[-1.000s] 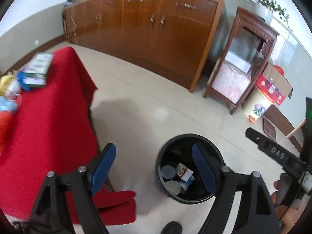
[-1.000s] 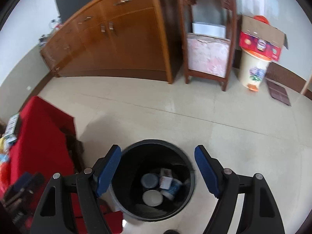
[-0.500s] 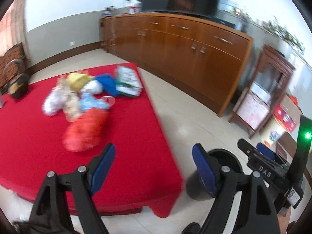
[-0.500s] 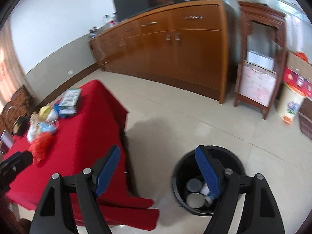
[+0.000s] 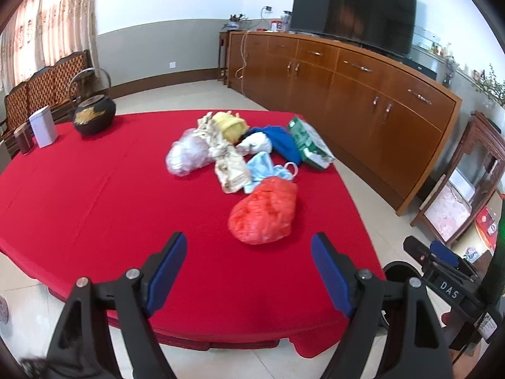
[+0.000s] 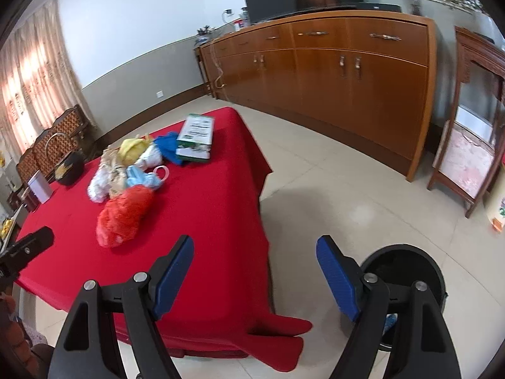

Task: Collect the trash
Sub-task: 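Move both tools back toward the table, then grasp the beige cloth with the left tool while the right tool grasps the green milk carton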

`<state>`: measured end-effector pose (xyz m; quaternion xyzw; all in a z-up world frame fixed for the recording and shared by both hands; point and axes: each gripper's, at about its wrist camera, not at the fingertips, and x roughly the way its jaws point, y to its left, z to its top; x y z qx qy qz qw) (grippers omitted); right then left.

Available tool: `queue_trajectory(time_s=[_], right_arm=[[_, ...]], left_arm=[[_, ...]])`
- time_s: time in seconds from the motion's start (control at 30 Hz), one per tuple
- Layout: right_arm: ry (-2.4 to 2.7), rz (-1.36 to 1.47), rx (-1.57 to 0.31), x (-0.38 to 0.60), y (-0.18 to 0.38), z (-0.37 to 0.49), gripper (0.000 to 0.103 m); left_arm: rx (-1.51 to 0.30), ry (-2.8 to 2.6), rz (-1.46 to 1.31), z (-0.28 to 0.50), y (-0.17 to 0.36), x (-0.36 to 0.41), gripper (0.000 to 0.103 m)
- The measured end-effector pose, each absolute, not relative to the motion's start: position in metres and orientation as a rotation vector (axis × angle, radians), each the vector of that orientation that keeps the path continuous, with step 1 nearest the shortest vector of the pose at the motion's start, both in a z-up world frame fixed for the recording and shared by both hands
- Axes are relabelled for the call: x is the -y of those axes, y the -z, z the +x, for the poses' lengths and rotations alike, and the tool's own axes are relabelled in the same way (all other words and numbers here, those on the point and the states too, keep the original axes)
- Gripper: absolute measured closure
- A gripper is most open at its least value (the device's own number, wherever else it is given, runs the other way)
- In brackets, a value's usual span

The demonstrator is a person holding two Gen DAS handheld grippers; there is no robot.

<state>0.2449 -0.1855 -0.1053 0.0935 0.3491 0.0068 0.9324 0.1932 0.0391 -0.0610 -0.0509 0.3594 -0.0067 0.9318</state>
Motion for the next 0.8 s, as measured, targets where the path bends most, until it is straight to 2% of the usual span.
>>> queue_trajectory(time_s=[0.4,0.8], right_arm=[[-0.077,0.165,-0.725,0.154,0.103,0.279,0.022],[-0.108,0.177,-0.724,0.135,0.093,0.366,0.020]], left_arm=[[-0.746,-0.006,-0.139,0.224,0.063,-0.065,0.021],[-0.786,0.012,-0.197,0.306,0.071,-0.078,0.021]])
